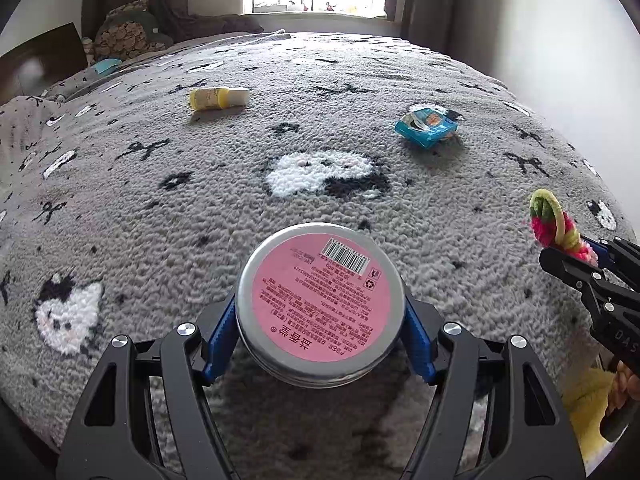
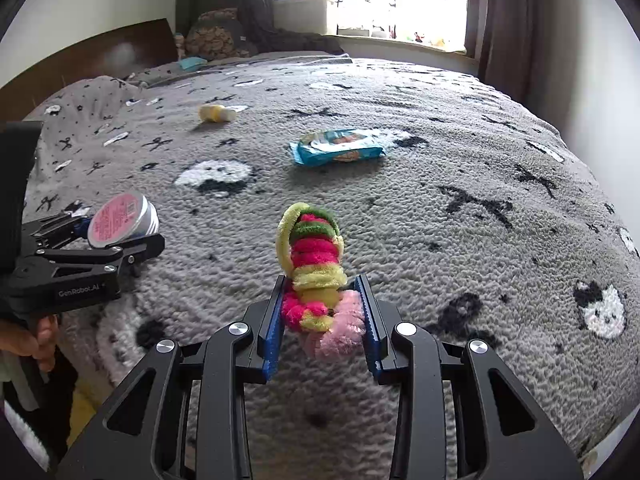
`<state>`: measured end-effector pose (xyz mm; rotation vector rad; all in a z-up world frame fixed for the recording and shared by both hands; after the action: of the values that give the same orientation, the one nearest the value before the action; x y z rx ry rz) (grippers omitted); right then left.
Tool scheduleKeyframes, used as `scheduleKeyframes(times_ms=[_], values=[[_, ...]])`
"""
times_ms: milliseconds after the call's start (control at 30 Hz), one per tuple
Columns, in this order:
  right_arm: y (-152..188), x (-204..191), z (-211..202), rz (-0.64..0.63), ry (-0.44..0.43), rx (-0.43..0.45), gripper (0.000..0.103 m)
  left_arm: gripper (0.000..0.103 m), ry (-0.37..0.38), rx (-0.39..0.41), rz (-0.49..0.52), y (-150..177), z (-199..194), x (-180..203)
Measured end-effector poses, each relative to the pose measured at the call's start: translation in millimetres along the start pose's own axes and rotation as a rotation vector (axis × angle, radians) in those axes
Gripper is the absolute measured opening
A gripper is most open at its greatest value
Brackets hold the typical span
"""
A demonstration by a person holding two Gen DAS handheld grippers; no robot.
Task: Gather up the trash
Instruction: 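Carry the tin and fuzzy toy with both tools down to the bin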
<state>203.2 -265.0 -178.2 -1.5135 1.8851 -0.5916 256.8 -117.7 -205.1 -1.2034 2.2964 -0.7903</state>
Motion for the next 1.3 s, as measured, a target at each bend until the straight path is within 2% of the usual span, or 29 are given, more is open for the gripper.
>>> scheduleKeyframes(times_ms=[367, 700, 867, 1067, 1300], values=[[23, -37, -73, -0.055, -0.077, 0.088, 0.034, 0.066, -0.018, 0.102, 0.046, 26, -75, 6], [54, -54, -118, -0.087, -0.110, 0.137, 0.034, 0.066, 0.021, 0.147, 0.088, 69, -124, 33], [74, -56, -123, -0.071, -0.129, 0.113, 0.034, 0.066, 0.048, 0.124, 0.090, 94, -127, 44], [107, -51, -115, -0.012, -0.152, 0.040, 0.034, 0.066, 0.073, 0.087, 0.074, 123, -125, 55], [143, -40, -96, 0.024, -0.132, -0.052, 0.034, 0.066, 0.106, 0.011, 0.058, 160, -109, 68]])
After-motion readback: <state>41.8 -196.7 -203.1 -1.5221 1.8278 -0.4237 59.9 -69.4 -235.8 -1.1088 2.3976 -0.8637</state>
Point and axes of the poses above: each gripper's, at about its wrist camera, not at the fingertips, and z roughly the way its jaws point, x to its right, y to its underside, the point moved 9 cm from there along z, roughly the way its jaws point, and after that the axes turned 13 degrees about z, right-handed, at the moved point
